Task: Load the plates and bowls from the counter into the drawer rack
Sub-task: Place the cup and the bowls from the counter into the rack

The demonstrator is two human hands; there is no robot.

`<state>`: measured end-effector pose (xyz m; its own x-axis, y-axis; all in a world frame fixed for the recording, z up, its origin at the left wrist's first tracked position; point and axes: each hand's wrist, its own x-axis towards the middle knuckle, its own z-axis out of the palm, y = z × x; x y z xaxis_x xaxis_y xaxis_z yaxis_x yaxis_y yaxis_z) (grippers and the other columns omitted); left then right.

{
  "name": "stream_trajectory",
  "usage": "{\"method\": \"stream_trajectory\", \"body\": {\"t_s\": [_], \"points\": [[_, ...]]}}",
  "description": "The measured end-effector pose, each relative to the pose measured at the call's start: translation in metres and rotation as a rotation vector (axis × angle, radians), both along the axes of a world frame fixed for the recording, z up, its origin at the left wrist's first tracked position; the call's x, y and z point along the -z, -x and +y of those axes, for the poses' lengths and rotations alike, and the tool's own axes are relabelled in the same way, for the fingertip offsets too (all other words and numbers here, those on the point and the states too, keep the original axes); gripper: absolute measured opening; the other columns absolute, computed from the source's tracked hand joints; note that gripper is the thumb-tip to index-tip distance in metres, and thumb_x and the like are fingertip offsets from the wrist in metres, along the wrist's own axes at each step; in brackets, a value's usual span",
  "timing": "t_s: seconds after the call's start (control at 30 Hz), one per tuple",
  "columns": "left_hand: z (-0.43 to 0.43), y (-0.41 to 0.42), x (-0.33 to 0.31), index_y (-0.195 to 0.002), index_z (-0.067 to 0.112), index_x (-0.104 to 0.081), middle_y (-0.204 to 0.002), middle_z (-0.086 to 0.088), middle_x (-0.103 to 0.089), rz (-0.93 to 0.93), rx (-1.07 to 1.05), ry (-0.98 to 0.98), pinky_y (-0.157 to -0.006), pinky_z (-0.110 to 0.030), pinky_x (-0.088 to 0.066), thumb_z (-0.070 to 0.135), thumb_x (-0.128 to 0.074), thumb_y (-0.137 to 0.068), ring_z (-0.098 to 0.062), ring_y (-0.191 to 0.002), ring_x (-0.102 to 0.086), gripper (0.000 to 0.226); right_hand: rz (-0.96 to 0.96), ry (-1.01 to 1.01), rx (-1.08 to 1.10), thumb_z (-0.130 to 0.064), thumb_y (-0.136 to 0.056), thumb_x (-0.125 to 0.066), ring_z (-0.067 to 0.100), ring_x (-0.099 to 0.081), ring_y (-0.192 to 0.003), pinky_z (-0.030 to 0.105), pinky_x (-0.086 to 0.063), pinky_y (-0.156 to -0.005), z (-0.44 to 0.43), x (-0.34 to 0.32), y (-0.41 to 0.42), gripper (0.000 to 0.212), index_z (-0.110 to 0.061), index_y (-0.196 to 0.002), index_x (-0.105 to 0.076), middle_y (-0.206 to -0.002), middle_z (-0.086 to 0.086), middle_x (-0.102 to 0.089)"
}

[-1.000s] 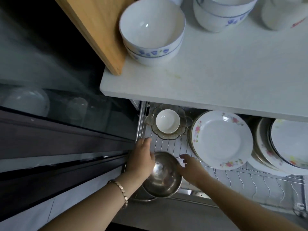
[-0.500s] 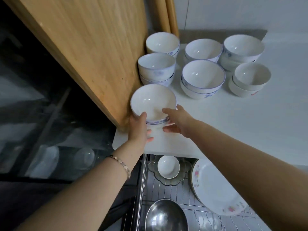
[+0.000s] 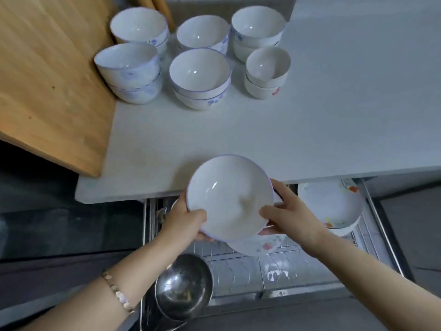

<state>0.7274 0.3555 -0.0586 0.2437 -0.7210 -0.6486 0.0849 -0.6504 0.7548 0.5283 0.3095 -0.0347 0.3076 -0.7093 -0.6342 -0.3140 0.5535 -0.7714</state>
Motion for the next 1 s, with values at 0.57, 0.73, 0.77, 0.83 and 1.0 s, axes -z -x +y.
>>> {"method": "stream_trajectory", "body": {"t_s": [0.57,0.73,0.77,0.83,1.0], "points": [[0.029,0.316,0.161,-0.134,0.033,-0.044,-0.115,0.002,-0.058,-0.099,0.6,-0.295,-0.093,-0.043,-0.053,0.006,-0.045,-0.085,-0.024,-0.109,-0.056,0.055,0.776,-0.067,-0.325,0.0,-0.083,-0.039,0.03,-0.058,-0.11,0.029,-0.046,-0.085,0.024,0.158,0.299,0.048,-0.018,-0.125,-0.054,-0.12,0.013,-0.063],[0.023,0.357,0.203,-0.137,0.025,-0.04,-0.132,-0.008,-0.053,-0.05,0.609,-0.406,-0.094,-0.045,-0.053,0.007,-0.045,-0.089,-0.029,-0.119,-0.052,0.051,0.886,-0.079,-0.39,0.002,-0.085,-0.036,0.032,-0.057,-0.113,0.033,-0.047,-0.091,0.011,0.204,0.321,0.058,-0.024,-0.136,-0.045,-0.126,0.013,-0.059],[0.021,0.363,0.21,-0.136,0.024,-0.039,-0.132,-0.008,-0.053,-0.053,0.61,-0.417,-0.096,-0.046,-0.051,0.008,-0.044,-0.089,-0.029,-0.119,-0.052,0.05,0.896,-0.08,-0.393,0.002,-0.084,-0.035,0.032,-0.058,-0.113,0.033,-0.047,-0.091,0.01,0.212,0.325,0.059,-0.024,-0.137,-0.043,-0.126,0.013,-0.059],[0.018,0.37,0.221,-0.136,0.023,-0.041,-0.13,-0.007,-0.054,-0.067,0.605,-0.441,-0.097,-0.045,-0.05,0.008,-0.043,-0.091,-0.028,-0.118,-0.052,0.048,0.908,-0.077,-0.388,0.001,-0.084,-0.035,0.033,-0.059,-0.111,0.034,-0.048,-0.089,0.007,0.225,0.331,0.058,-0.024,-0.136,-0.044,-0.123,0.014,-0.06],[0.014,0.376,0.23,-0.133,0.016,-0.047,-0.111,-0.007,-0.057,-0.049,0.613,-0.51,-0.089,-0.036,-0.055,0.006,-0.044,-0.092,-0.025,-0.104,-0.06,0.042,0.988,-0.06,-0.438,0.003,-0.088,-0.033,0.034,-0.061,-0.107,0.036,-0.049,-0.086,0.003,0.242,0.333,0.049,-0.017,-0.131,-0.047,-0.117,0.015,-0.062]]}}
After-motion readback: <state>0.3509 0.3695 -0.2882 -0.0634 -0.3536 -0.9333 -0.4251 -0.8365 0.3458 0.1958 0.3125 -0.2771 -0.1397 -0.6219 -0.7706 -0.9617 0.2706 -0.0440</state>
